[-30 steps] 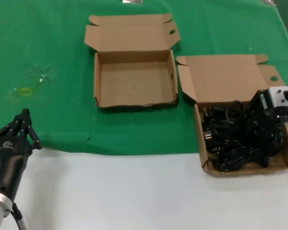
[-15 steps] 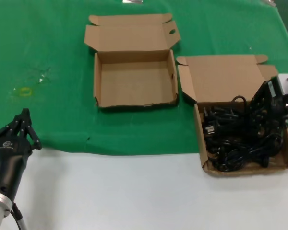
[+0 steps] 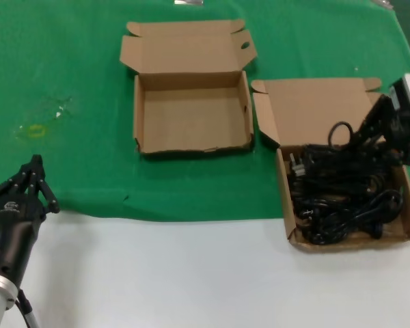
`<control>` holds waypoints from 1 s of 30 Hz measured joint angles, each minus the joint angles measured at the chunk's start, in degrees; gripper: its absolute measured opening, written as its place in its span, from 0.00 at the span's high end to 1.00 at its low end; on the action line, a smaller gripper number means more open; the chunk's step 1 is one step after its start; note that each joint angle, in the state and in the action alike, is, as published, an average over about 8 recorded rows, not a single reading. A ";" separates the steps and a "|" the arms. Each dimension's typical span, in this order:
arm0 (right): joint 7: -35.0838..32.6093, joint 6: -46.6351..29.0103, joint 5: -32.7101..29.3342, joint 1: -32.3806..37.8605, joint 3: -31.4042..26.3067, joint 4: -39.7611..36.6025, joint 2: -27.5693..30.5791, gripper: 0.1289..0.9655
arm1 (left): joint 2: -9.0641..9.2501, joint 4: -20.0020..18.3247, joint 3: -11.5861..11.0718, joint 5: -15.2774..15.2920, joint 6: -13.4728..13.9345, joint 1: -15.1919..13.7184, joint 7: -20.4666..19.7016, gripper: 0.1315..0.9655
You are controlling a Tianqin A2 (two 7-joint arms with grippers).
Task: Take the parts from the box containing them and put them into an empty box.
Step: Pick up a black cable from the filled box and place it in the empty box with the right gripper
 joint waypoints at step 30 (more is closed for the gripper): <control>-1.97 11.50 -0.07 10.55 -2.43 -22.94 -22.51 0.91 | 0.00 0.00 0.00 -0.01 0.00 0.00 0.02 0.99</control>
